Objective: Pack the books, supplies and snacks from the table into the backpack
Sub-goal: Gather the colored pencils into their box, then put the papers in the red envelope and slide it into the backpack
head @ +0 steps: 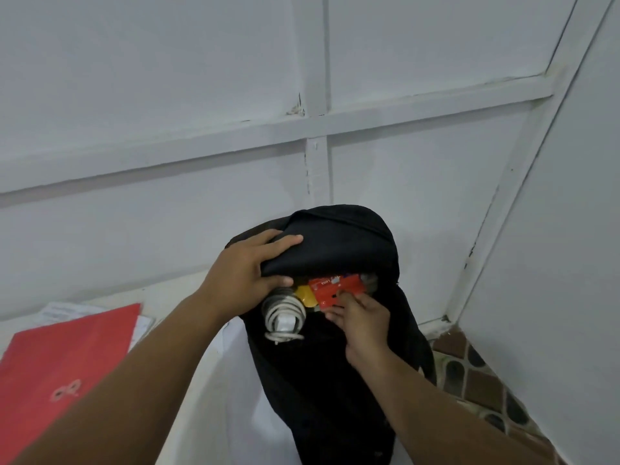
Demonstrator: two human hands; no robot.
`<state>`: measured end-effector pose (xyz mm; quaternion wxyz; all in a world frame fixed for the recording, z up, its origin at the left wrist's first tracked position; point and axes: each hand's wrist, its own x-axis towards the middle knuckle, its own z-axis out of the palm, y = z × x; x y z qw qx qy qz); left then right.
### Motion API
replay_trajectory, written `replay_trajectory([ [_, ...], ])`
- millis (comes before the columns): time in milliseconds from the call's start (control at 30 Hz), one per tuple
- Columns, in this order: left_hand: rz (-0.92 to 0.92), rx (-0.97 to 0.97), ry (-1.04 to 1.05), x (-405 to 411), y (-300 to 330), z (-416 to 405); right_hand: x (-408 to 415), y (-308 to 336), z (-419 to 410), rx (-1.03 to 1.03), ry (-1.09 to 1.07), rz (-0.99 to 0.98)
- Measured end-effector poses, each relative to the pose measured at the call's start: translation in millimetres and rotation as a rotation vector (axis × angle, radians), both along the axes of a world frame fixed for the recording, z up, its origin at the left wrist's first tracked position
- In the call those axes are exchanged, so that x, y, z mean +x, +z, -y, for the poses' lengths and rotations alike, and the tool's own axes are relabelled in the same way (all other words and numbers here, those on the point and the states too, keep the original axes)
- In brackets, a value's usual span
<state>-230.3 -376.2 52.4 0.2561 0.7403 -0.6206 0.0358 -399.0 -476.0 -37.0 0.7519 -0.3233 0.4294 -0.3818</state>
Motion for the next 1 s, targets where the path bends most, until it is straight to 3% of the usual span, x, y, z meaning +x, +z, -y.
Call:
replay_trajectory([
  [267,-0.071,-0.014,0.07,-17,-3,-6,14,-1,13,0.047,0.092,0.087],
  [467,-0.152,-0.02,0.022,-30,-27,-20,-18,-3,-20,-0.212,0.238,-0.111],
  [533,-0.318,-0.028,0.061,-37,-37,-34,-31,-1,-43,-0.411,0.37,-0.155],
  [667,-0.926,-0.169,0.138,-56,-37,-67,-38,12,-87,-0.6,0.591,-0.099],
  [833,-1.194,-0.487,0.352,-48,-52,-120,-14,18,-124,-0.668,0.81,-0.066],
  [900,-1.167,-0.467,0.5,-32,-65,-146,2,10,-141,-0.669,0.891,-0.109],
  [1000,-0.963,-0.341,0.71,-4,-87,-192,30,-6,-166,-0.703,0.986,-0.208],
])
